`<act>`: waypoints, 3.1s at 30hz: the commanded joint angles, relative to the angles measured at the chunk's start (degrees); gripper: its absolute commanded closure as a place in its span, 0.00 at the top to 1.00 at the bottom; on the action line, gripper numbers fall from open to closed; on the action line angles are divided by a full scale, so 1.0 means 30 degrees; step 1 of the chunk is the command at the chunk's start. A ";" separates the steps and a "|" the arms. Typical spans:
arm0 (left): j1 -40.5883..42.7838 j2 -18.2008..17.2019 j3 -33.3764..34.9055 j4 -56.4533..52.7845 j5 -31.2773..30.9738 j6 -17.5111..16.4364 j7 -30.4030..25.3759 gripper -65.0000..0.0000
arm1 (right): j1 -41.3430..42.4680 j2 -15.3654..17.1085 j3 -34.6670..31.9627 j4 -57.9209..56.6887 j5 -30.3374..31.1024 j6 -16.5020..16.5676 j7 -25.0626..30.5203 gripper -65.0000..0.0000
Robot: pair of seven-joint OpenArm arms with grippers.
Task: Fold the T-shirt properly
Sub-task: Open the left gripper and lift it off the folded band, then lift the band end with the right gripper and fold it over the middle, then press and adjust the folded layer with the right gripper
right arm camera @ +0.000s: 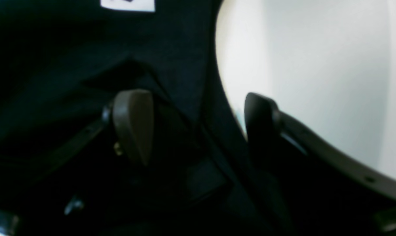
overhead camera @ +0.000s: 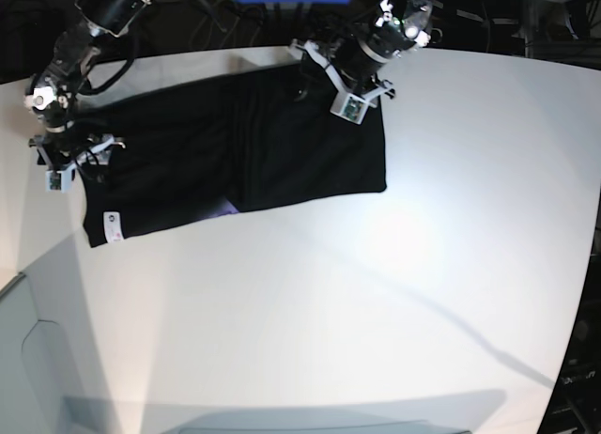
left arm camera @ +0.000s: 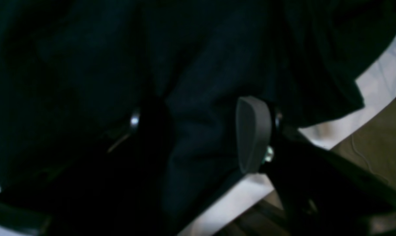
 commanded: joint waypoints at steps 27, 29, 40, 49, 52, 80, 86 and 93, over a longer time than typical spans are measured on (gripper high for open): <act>-0.0267 0.1956 -0.9381 0.2122 -0.0199 -0.0114 -0.0205 0.55 | -0.0635 -0.1639 -0.0068 0.5722 -0.1329 0.0274 -0.1832 0.00; -0.0473 0.2044 -0.9352 0.1595 -0.0199 -0.0114 -0.0205 0.55 | -0.0693 -0.2020 -0.0097 0.6602 -0.1329 0.0274 -0.1832 0.00; -0.1674 0.2073 -0.7505 -0.0808 -0.0170 0.0003 -0.0176 0.54 | -0.3594 -0.3808 -0.3906 1.1495 -0.1329 0.0274 -0.1656 0.00; -0.1967 0.2044 -0.7359 -0.1365 -0.0170 0.0003 -0.0176 0.54 | -0.5499 -0.3951 -0.9767 1.1671 -0.1358 0.0274 -0.1627 0.00; -0.1967 0.2014 -0.7359 -0.1365 -0.0170 0.0003 -0.0176 0.54 | -0.5939 -0.3951 -1.2346 1.1671 -0.1358 0.0274 -0.1598 0.00; -0.2026 0.2249 -0.8736 0.1155 -0.0170 0.0062 0.2256 0.55 | -0.2481 -0.3134 -2.2046 0.6338 -0.1270 0.0274 -0.1685 0.00; -0.1967 0.2630 -1.1315 0.1829 -0.0170 0.0032 0.2256 0.55 | -0.2364 -0.3105 -2.2163 0.6396 -0.1270 0.0274 -0.1832 0.00; -0.1908 0.2630 -1.4275 0.1888 -0.0170 -0.0056 0.2256 0.55 | -0.2481 -0.3075 -2.2221 0.6396 -0.1300 0.0274 -0.1832 0.29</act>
